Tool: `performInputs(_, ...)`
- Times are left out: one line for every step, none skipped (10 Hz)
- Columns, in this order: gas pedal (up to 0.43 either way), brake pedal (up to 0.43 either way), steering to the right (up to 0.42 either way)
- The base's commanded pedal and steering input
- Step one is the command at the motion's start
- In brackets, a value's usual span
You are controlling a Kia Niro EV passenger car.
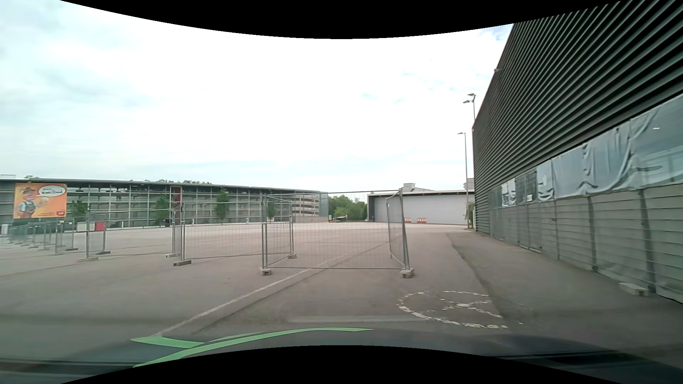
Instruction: Follow the waypoints while adhering to traffic rules and regulations
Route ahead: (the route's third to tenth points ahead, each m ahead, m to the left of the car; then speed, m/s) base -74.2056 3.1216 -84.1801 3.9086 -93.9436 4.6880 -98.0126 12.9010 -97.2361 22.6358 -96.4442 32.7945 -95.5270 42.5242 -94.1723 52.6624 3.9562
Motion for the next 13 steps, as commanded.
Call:
performInputs(0.000,0.000,-0.424)
performInputs(0.000,0.000,-0.457)
performInputs(0.000,0.000,-0.478)
performInputs(0.000,0.000,-0.501)
performInputs(0.000,0.000,-0.518)
performInputs(0.000,0.000,-0.536)
performInputs(0.008,0.000,-0.549)
performInputs(0.008,0.000,-0.559)
performInputs(0.028,0.000,-0.567)
performInputs(0.039,0.000,-0.573)
performInputs(0.039,0.000,-0.581)
performInputs(0.047,0.000,-0.585)
performInputs(0.047,0.000,-0.587)
